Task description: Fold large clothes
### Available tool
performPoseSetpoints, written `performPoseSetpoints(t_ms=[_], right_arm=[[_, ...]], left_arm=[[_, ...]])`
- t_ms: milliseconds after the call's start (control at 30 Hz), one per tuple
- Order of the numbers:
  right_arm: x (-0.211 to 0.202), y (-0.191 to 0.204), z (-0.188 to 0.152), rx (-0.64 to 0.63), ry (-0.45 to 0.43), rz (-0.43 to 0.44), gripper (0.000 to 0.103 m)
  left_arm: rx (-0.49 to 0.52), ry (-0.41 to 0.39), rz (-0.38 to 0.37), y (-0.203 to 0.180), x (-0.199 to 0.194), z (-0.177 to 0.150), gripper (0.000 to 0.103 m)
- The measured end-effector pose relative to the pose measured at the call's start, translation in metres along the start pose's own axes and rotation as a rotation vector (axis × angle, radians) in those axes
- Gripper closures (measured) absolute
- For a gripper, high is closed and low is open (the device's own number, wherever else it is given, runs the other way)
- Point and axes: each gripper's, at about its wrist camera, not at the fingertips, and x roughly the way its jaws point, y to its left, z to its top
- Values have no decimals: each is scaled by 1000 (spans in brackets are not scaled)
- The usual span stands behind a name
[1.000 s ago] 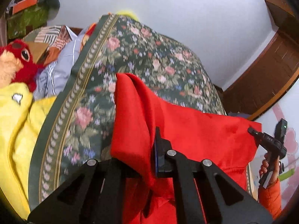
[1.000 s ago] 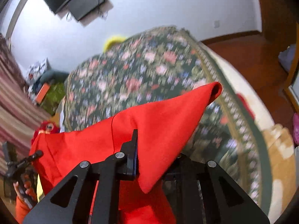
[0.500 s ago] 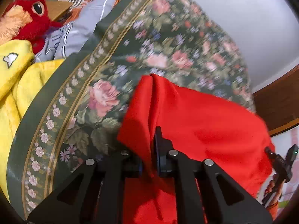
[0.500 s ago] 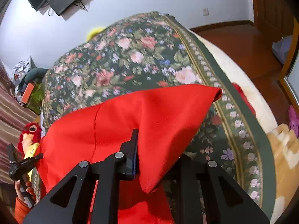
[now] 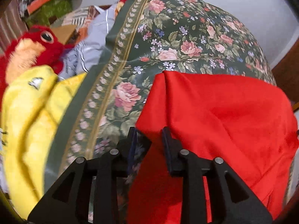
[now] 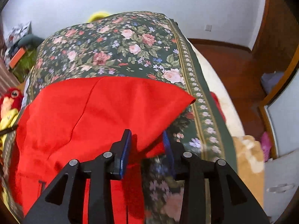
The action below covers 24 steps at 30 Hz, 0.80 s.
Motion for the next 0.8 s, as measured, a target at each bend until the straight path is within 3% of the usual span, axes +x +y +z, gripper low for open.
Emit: performPoseSetpoints(t_ms=[67, 200, 300, 500, 600, 800], right_arm=[[-20, 4, -5, -10, -28, 1, 57], [-50, 12, -12, -28, -55, 23, 55], [-71, 20, -19, -43, -64, 36, 40], [-108, 39, -45, -90, -85, 55, 20], [-113, 43, -63, -97, -57, 83, 20], [-101, 42, -102, -72, 42, 116, 20]], left_arm=[[38, -16, 10, -3, -16, -6, 73], [93, -65, 19, -10, -50, -19, 54], [130, -95, 7, -16, -76, -33, 50], [154, -115, -39, -17, -118, -66, 39], [157, -114, -41, -11, -131, -87, 27], [117, -60, -71, 7, -131, -129, 24]])
